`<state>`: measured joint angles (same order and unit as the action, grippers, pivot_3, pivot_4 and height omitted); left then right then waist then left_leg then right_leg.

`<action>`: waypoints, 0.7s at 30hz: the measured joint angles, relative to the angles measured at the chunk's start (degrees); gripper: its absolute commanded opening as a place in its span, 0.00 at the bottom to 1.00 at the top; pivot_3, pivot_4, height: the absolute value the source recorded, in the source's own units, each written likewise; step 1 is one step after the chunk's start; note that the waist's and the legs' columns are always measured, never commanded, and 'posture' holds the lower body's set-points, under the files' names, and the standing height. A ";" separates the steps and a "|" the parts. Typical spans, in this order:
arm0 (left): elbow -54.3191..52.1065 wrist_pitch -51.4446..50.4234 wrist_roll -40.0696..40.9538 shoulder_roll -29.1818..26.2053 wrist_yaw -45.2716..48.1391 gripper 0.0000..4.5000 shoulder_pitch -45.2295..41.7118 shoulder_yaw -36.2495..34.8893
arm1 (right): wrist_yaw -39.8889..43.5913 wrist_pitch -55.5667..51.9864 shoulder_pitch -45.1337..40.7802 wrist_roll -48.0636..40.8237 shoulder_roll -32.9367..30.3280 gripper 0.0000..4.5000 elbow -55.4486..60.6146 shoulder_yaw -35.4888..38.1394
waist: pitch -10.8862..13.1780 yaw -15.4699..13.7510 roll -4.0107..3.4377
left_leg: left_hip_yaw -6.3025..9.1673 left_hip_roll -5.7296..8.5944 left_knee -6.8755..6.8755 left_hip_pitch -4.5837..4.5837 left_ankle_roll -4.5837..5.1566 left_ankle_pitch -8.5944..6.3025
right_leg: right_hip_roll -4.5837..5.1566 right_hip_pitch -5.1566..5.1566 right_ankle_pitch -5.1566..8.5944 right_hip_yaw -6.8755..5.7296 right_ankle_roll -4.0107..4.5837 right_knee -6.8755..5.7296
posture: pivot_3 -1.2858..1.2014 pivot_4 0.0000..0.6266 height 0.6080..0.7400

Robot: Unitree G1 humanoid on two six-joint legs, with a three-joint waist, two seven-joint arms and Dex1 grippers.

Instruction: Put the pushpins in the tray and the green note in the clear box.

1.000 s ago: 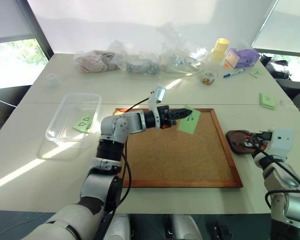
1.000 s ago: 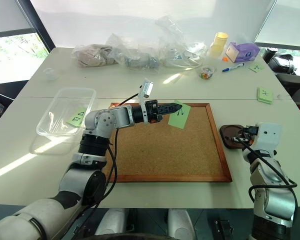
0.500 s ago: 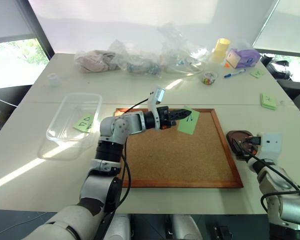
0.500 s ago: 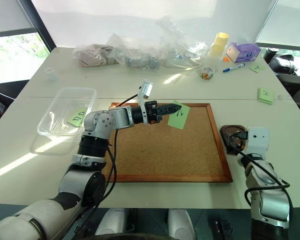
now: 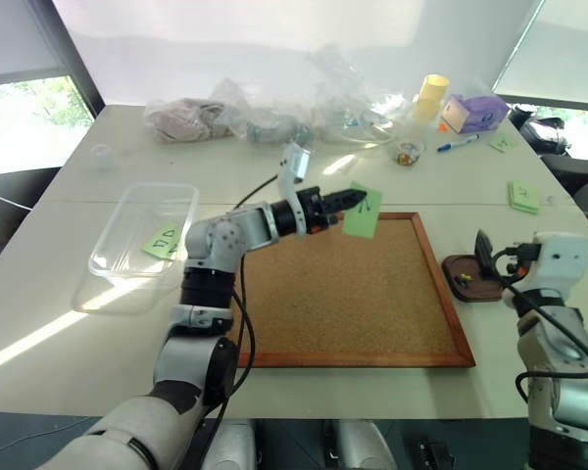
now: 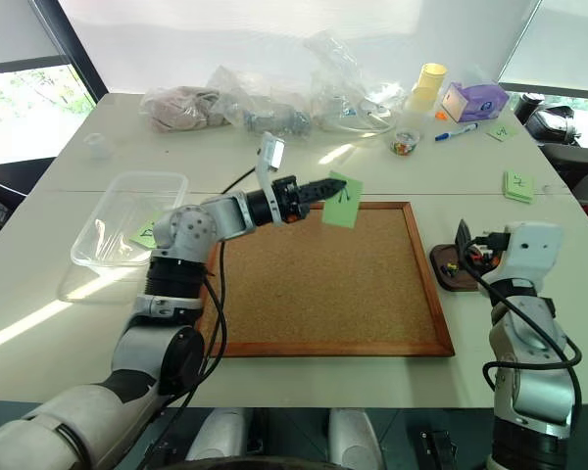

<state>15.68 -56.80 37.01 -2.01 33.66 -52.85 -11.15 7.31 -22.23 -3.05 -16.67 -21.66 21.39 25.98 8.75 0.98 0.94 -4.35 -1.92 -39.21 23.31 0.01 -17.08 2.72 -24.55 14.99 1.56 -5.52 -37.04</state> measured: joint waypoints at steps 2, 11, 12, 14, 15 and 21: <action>-2.43 -0.76 -0.02 -4.90 -1.64 0.00 -0.80 -0.95 | 1.61 -3.50 -2.17 -4.97 -0.12 0.99 2.55 0.06 | 0.03 0.27 -0.03 | 0.01 -0.03 0.02 -0.03 -0.04 0.02 | -0.04 -0.02 0.00 0.02 0.00 -0.07 | 0.52 0.24 0.98; -5.54 -7.14 -9.05 -38.31 -2.17 0.00 -1.50 4.55 | 11.75 -25.44 -6.89 -31.79 -4.76 0.99 19.12 -15.76 | 0.10 0.05 0.00 | 0.11 -0.11 0.09 -0.07 -0.23 0.13 | -0.07 -0.02 0.01 -0.06 0.02 -0.13 | 0.52 0.24 0.98; -4.05 -7.74 -9.81 -40.65 -1.91 0.00 -1.55 4.65 | 12.39 -26.40 -7.45 -32.60 -5.13 0.99 19.18 -17.01 | 0.11 -0.01 0.03 | 0.10 -0.11 0.08 -0.06 -0.23 0.13 | -0.05 -0.02 0.01 -0.08 0.02 -0.12 | 0.52 0.24 0.98; -1.47 -8.90 -11.40 -46.15 -0.26 0.00 -1.03 5.01 | 14.02 -28.18 -8.87 -33.66 -6.76 0.99 19.07 -20.24 | 0.16 -0.47 0.14 | 0.11 -0.09 0.08 0.00 -0.23 0.13 | 0.02 -0.02 0.01 -0.13 0.03 -0.07 | 0.52 0.24 0.98; -1.28 -9.25 -11.58 -48.08 0.85 0.00 -0.04 5.17 | 14.71 -28.32 -9.29 -33.51 -7.09 0.99 18.87 -21.42 | 0.16 -0.68 0.17 | 0.12 -0.07 0.08 0.02 -0.22 0.13 | 0.06 -0.01 0.02 -0.13 0.03 -0.05 | 0.52 0.24 0.98; -2.74 -13.13 -11.10 -49.74 4.80 0.00 8.95 6.23 | 17.78 -25.22 -9.89 -27.24 -7.51 0.99 13.53 -27.95 | 0.31 -1.24 0.59 | 0.05 0.01 -0.03 0.08 -0.16 0.11 | 0.17 0.00 0.01 -0.13 0.02 -0.04 | 0.52 0.24 0.98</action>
<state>12.94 -69.93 25.91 -51.75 38.45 -43.90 -4.92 25.09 -47.45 -12.93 -43.91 -29.17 34.91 -1.97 9.06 -0.27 1.53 -4.29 -1.91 -39.24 23.38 -0.15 -16.97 2.89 -24.55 15.00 1.43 -5.50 -37.08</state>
